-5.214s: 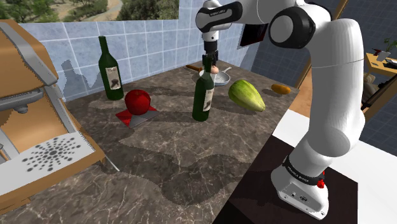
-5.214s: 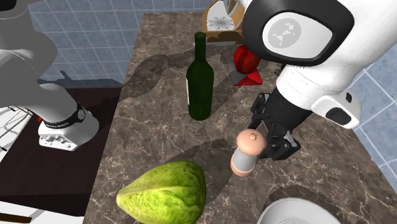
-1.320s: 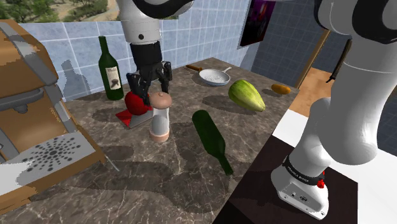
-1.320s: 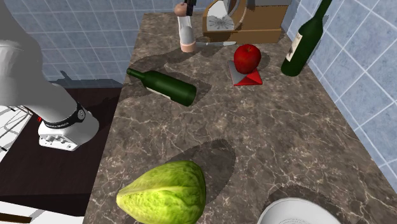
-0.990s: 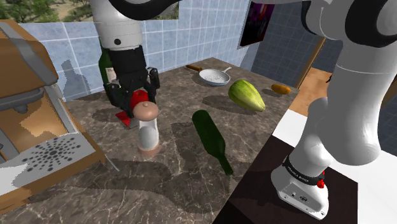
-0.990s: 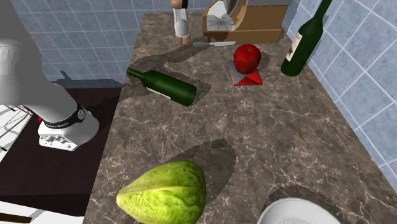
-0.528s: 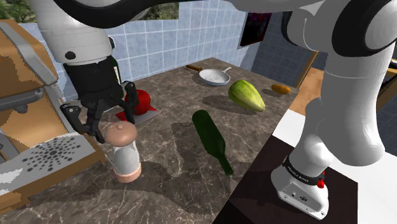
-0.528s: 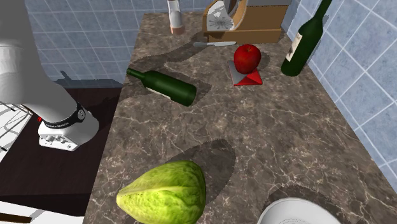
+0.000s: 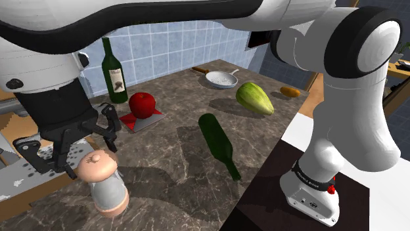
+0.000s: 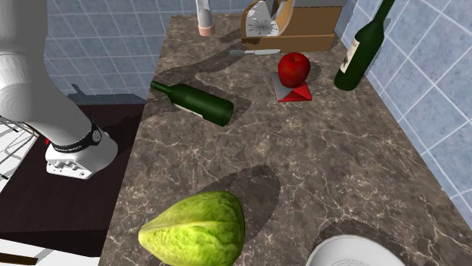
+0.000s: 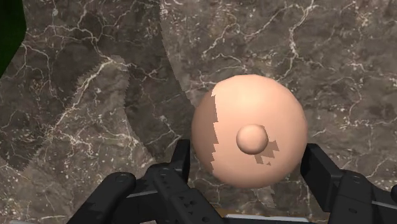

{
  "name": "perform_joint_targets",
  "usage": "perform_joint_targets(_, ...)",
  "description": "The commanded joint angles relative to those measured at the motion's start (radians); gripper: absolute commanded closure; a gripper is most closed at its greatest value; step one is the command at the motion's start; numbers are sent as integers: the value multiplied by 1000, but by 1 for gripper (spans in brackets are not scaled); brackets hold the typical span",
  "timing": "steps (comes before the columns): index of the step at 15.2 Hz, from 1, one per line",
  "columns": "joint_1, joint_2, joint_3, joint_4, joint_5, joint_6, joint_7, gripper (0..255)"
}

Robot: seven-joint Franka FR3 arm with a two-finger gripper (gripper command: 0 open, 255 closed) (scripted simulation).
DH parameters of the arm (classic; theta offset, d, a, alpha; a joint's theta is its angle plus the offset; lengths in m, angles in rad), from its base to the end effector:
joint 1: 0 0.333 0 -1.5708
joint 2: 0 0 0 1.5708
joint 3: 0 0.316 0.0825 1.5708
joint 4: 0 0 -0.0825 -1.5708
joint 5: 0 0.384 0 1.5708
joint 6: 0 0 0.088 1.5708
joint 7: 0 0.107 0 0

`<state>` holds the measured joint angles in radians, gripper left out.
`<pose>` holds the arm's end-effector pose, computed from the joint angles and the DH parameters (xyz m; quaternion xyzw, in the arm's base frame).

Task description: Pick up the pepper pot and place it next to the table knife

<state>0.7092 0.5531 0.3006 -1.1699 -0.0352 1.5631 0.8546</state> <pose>0.4162 0.5577 0.4741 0.9938 0.0625 -0.0902 0.0179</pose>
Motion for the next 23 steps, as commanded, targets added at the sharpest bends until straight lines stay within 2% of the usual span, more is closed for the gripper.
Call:
perform_joint_targets(1,-1,1,0,-26,0,28,0,255)
perform_joint_targets(12,-10,8,-4,-164,-2,171,-8,255)
perform_joint_targets(20,-10,8,-4,-164,-2,171,-8,255)
perform_joint_targets(21,-10,8,-4,-164,-2,171,-8,0)
perform_joint_targets(23,-10,8,-4,-164,-2,171,-8,0)
